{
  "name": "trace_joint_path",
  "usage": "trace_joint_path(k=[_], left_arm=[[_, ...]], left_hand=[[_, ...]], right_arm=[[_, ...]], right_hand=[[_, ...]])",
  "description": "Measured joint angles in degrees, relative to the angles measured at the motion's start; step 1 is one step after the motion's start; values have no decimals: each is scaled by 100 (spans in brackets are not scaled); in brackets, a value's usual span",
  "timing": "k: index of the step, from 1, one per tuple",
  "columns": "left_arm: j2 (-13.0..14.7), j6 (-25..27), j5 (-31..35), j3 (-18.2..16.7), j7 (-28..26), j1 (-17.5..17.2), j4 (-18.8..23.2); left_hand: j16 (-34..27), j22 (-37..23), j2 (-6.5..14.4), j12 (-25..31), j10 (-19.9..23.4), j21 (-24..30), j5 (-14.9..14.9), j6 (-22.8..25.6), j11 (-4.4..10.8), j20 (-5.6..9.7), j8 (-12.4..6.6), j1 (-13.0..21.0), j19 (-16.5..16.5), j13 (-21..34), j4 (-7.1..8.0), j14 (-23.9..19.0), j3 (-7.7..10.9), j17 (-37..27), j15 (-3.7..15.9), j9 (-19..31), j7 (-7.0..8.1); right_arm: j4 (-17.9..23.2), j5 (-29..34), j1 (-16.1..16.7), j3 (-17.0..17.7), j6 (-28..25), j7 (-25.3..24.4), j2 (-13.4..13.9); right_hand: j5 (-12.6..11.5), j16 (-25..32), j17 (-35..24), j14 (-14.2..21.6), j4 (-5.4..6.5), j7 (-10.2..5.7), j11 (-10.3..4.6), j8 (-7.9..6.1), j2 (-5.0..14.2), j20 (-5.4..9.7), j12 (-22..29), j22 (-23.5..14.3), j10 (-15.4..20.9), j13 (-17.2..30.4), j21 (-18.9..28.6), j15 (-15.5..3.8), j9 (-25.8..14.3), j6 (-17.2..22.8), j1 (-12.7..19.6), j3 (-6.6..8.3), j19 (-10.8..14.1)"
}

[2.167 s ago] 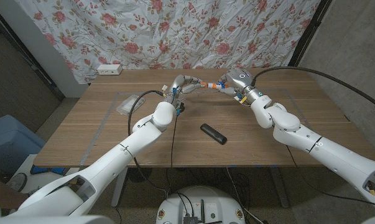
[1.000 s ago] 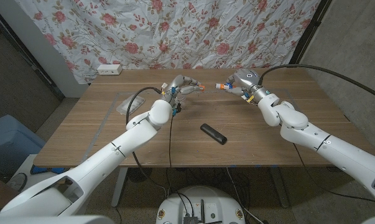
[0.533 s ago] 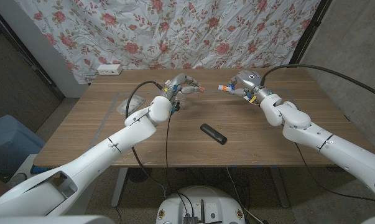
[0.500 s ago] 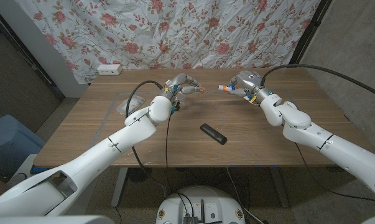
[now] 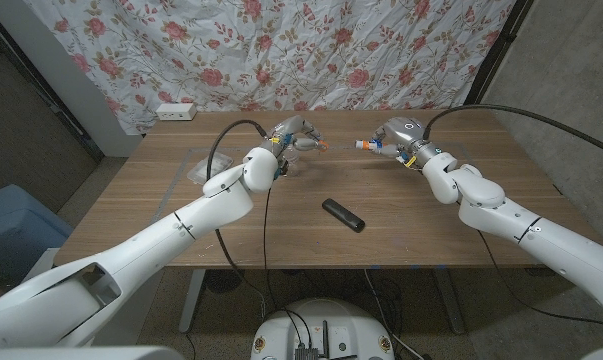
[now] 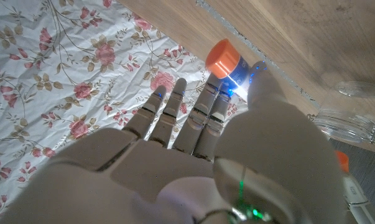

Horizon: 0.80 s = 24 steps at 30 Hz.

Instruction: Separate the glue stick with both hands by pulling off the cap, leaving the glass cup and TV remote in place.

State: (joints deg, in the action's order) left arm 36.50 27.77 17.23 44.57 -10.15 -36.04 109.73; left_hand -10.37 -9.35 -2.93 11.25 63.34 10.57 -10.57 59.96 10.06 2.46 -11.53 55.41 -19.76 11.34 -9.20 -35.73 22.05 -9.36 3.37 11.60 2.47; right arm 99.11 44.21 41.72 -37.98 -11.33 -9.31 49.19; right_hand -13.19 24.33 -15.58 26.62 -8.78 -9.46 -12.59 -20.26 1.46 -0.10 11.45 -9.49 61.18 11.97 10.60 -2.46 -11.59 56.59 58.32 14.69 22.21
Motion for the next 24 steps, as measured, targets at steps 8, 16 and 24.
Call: trace_joint_path(k=[8, 16, 24], left_arm=[[3, 202, 610, 231, 344, 223, -19], [-30, 287, 988, 367, 631, 365, -82], [-87, 399, 1336, 571, 958, 586, -149]], left_hand=[[0, 0, 0, 0, 0, -29, 0, 0, 0, 0, 5, 0, 0, -1, 0, 32, 0, 0, -9, 1, 0], [0, 0, -1, -1, 1, -29, 0, -20, -1, -25, 6, 0, 37, -3, 0, 32, 0, 0, -9, 0, 20], [0, 0, 24, -1, 1, -29, 0, -20, -1, -1, 6, -25, 61, -4, 23, 35, -23, 0, -6, -2, 20]], right_arm=[[-137, -82, -37, 0, 80, 102, 65], [-271, -163, -126, -38, 188, 240, 114], [-423, -323, -214, -74, 415, 449, 154]], right_hand=[[0, 0, 0, 21, 0, 0, 31, 20, 1, -1, 0, 0, -31, 0, 0, -21, 0, 0, -1, 0, 0], [1, 0, 0, 21, 0, -21, 31, 43, 2, -1, 0, 1, -31, 0, 0, -21, -4, -21, -2, 0, -1], [5, 0, 1, 20, -1, -32, 31, 50, 26, -1, 0, 1, -30, -1, 0, -21, -6, -32, -28, 0, -1]])
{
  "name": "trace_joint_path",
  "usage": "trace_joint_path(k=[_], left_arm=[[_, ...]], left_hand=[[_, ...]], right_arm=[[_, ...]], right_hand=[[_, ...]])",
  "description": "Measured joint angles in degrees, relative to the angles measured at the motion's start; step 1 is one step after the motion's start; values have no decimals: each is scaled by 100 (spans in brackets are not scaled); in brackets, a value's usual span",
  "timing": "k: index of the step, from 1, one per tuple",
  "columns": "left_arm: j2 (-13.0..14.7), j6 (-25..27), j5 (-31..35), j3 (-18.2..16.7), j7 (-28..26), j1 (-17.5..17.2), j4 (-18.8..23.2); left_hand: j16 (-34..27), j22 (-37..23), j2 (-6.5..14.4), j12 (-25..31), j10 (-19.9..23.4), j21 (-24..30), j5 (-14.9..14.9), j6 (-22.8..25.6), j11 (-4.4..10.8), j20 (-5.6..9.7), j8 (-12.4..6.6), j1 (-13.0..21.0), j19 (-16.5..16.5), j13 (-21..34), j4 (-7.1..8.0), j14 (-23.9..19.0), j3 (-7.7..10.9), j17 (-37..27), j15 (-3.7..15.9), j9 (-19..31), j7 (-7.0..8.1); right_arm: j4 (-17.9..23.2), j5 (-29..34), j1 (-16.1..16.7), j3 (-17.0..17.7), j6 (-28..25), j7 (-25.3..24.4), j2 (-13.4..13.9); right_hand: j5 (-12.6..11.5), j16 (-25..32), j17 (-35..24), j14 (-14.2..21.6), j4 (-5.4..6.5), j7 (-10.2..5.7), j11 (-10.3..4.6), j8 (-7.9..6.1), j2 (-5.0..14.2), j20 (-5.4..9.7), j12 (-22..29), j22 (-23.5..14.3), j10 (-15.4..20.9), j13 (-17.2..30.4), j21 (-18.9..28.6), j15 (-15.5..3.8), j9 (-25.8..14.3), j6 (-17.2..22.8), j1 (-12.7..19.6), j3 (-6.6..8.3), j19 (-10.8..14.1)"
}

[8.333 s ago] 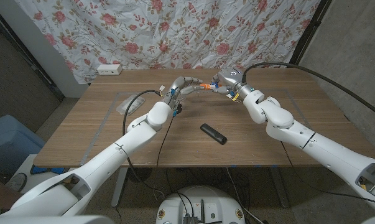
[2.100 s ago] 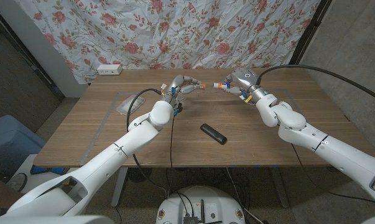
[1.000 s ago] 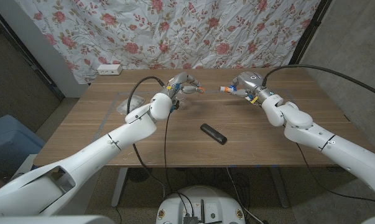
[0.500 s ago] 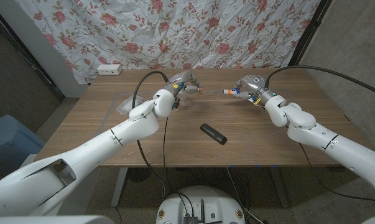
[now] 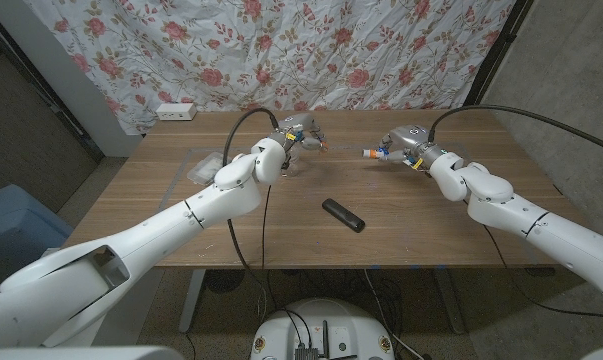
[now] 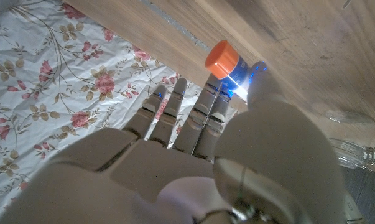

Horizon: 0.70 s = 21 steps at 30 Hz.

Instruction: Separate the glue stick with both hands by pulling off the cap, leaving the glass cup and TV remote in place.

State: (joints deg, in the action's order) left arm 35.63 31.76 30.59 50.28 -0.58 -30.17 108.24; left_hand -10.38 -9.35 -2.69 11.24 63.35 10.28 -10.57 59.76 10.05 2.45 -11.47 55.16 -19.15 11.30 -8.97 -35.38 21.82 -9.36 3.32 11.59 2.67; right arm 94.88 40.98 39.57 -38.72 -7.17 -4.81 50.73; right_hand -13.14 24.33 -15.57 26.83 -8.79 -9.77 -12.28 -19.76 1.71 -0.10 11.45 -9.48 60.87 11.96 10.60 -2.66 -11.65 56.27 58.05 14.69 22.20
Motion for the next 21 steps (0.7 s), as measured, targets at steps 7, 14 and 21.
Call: trace_joint_path(k=[7, 14, 21], left_arm=[[-55, 105, 336, 199, 374, 193, -61], [-107, 169, 626, 379, 719, 376, -155], [-183, 186, 1035, 526, 1181, 514, -268]], left_hand=[[0, 0, 13, -4, -21, 0, 0, -31, 21, -7, 0, -13, 7, 6, -22, 8, -24, 0, 7, 0, 31], [0, 0, 13, -4, -41, 0, 0, -32, 42, 1, 0, -13, 62, 6, 0, 60, -47, 0, -3, -1, 32], [6, 0, 36, -4, -42, 0, 0, -62, 42, -12, 0, -36, 74, 6, 1, 85, -47, 0, 14, -2, 62]], right_arm=[[-125, -92, -63, -26, 106, 100, 19], [-200, -146, -102, -54, 191, 179, 28], [-349, -239, -145, -86, 288, 222, 29]], right_hand=[[7, 0, 0, 0, 0, 0, 0, -19, 13, 0, 0, 0, 0, 0, 0, 0, 1, 0, -15, 0, 0], [8, -43, 1, 0, -1, 0, -2, -19, 13, -22, 0, 1, -2, 0, 0, 0, 3, 0, -15, -1, 24], [11, -43, 1, 0, 27, 0, -11, -17, 12, -10, 0, 1, -52, 1, 0, 0, 8, 0, -15, -20, 73]])
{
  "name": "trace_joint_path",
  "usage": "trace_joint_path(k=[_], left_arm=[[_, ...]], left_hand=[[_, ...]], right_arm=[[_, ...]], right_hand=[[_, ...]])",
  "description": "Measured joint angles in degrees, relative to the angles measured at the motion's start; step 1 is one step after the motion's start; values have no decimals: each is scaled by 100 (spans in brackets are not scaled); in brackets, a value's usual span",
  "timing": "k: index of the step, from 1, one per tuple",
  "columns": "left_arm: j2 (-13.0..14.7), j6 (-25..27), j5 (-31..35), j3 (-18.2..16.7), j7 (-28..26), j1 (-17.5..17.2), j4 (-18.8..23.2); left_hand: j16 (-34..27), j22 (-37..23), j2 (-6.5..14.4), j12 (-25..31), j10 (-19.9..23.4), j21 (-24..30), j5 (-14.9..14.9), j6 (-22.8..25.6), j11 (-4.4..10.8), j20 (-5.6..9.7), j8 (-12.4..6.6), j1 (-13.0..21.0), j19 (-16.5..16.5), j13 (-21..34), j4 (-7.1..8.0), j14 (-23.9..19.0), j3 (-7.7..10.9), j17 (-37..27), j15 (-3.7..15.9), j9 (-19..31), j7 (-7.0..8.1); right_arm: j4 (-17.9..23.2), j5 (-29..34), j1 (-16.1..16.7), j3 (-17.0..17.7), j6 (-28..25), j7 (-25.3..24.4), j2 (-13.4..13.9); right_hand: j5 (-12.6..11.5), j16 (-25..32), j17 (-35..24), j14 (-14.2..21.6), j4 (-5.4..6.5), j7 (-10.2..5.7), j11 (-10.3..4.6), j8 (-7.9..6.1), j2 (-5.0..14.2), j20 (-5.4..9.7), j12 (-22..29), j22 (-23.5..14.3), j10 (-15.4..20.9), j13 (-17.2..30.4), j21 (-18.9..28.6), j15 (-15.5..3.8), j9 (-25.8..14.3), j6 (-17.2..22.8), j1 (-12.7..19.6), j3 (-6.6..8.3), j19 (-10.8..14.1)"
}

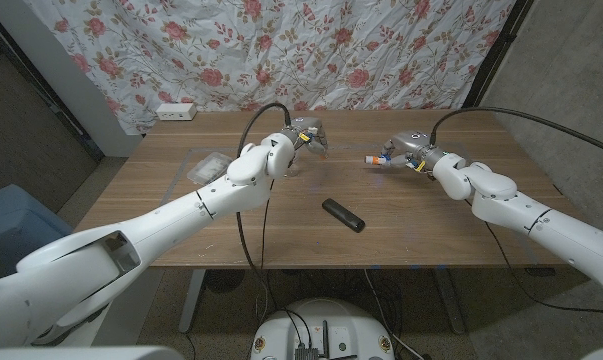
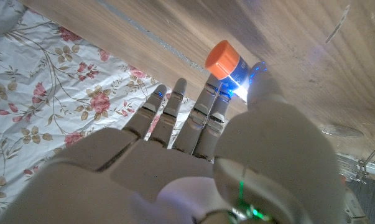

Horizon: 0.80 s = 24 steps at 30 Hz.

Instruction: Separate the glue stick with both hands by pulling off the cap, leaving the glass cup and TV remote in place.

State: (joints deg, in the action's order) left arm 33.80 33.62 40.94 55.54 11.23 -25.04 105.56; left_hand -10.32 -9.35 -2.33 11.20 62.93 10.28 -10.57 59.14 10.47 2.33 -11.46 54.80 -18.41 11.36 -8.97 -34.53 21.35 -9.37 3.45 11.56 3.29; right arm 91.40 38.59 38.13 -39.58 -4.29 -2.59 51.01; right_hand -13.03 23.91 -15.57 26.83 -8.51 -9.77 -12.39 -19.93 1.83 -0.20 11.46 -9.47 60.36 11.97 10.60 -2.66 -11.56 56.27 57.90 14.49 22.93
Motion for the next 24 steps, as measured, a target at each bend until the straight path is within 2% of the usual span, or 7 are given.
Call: trace_joint_path(k=[3, 9, 10, 24], left_arm=[[-37, -6, 162, 54, 190, 55, -56], [-123, -6, 162, 165, 190, 179, -191], [-135, -48, 396, 179, 495, 196, -211], [-372, -155, 876, 436, 931, 393, -598]], left_hand=[[17, 0, 23, 0, 0, 0, 0, 0, 0, -6, 0, -23, 31, -1, 0, 27, 0, 0, -27, 2, 0], [17, 0, 22, 0, -29, 0, 0, -13, 29, -7, 5, -23, 70, -3, -15, 26, -17, 0, -27, 5, 14], [17, 0, 22, 0, -30, 0, 0, -21, 30, -7, 5, -23, 70, -3, -22, 27, -24, 0, -27, 7, 21], [17, 0, 21, 0, -29, 0, 0, 0, 30, 3, 6, -22, 120, -6, 0, 76, -48, 0, -37, 7, 43]], right_arm=[[-52, -22, -18, -11, 28, 11, -9], [-67, -58, -23, -16, 91, 37, -12], [-166, -59, -73, -61, 97, 38, -46], [-305, -63, -144, -156, 129, 43, -124]], right_hand=[[1, 0, 0, 0, 0, 0, 0, 1, 0, 0, 0, 0, 0, 0, 0, 0, 0, 0, 0, 0, 0], [1, 0, 0, 0, 0, 0, 0, 9, 0, 0, 0, 0, 0, 0, 0, 0, 0, 0, -1, 0, 0], [1, 0, 0, 0, 0, 0, 0, 10, 0, 0, 0, 0, 0, 0, 0, 0, 0, 0, -1, 0, 0], [-33, -46, 0, 0, 0, -30, -11, 45, -1, 0, 0, 0, -51, 1, 0, 0, -2, -30, -62, 0, -1]])
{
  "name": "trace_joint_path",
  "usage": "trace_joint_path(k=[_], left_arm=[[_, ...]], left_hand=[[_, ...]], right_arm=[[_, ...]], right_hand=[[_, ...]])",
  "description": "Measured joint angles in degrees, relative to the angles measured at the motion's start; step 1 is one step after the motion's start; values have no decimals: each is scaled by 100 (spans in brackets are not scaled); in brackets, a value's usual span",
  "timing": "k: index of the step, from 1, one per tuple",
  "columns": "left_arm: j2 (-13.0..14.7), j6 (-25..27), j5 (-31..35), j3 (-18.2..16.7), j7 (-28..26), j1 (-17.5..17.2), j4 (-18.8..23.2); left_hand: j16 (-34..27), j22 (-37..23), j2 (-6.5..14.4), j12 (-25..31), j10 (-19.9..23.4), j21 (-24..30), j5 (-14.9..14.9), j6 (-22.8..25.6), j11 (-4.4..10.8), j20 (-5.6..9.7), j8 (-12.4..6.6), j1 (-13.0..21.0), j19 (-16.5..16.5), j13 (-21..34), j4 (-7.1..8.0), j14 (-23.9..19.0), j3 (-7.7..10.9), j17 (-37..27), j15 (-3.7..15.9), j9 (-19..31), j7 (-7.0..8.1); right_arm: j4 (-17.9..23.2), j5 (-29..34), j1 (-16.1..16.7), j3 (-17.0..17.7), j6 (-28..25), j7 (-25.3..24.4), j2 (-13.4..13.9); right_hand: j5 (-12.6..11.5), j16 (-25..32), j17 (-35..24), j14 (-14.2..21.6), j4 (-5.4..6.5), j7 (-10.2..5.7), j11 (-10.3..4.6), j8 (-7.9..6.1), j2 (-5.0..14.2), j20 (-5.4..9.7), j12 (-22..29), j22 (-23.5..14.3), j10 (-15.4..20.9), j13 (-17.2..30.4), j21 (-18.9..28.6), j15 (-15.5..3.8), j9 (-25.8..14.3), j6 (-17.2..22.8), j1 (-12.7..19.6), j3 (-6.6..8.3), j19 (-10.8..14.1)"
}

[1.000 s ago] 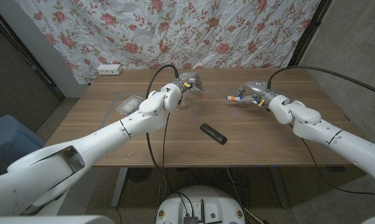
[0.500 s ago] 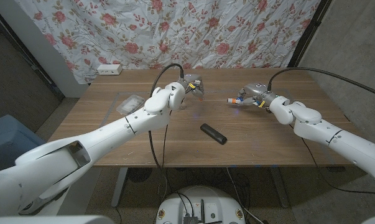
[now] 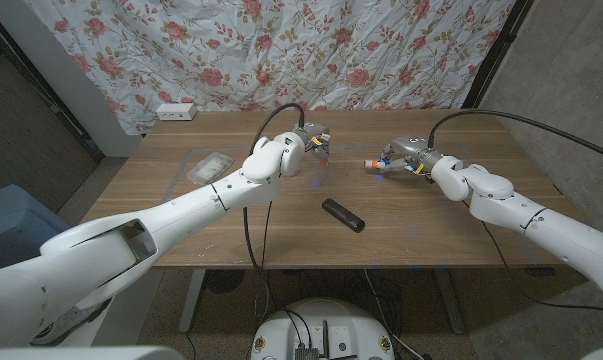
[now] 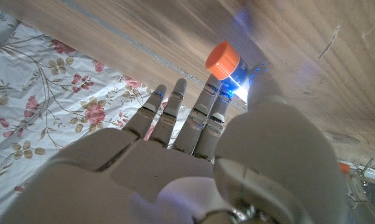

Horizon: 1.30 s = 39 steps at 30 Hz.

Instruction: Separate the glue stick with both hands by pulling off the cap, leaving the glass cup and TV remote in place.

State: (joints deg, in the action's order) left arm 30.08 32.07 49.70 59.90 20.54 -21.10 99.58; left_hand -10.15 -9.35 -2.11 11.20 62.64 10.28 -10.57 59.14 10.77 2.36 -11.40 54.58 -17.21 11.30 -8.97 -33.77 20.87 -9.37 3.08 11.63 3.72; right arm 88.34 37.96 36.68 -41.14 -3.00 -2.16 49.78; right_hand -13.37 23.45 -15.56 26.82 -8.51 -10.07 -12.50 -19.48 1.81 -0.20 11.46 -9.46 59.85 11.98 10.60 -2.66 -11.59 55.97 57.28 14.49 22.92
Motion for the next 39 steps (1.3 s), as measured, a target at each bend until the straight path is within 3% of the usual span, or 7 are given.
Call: trace_joint_path(k=[2, 29, 39], left_arm=[[-31, 0, 0, 28, 0, 9, -45], [-225, 88, 833, 212, 371, -84, -344], [-265, 159, 1032, 218, 322, -191, -407]], left_hand=[[0, 0, -31, -7, 72, 0, 0, 0, 72, 0, 3, -31, 0, -1, 0, 0, -1, 0, 0, 0, 0], [-1, 0, 9, -18, 51, 0, 1, -30, 94, -6, -7, -71, 56, 32, -15, 0, -18, 0, 0, -7, 29], [-1, 0, -22, -18, 63, 0, 1, -30, 104, -6, -7, -99, 55, 33, 0, -1, -46, 0, 0, -2, 30]], right_arm=[[0, 0, 0, 0, 3, 3, 0], [-264, -30, -115, -167, 52, 43, -94], [-274, -30, -145, -209, 27, 105, -105]], right_hand=[[0, 0, 0, 0, 0, 0, 3, 3, 0, 0, -25, 0, -2, 0, 0, 0, 0, 0, 0, 0, 0], [-21, -40, 0, 0, 21, -72, 9, 75, -75, -1, -45, 1, -196, 1, 0, 0, 24, -71, -75, 12, 41], [-50, -113, 0, -64, 35, -267, 13, 208, -113, 0, -67, 1, -441, 16, 0, 21, 23, -101, -248, -28, 41]])
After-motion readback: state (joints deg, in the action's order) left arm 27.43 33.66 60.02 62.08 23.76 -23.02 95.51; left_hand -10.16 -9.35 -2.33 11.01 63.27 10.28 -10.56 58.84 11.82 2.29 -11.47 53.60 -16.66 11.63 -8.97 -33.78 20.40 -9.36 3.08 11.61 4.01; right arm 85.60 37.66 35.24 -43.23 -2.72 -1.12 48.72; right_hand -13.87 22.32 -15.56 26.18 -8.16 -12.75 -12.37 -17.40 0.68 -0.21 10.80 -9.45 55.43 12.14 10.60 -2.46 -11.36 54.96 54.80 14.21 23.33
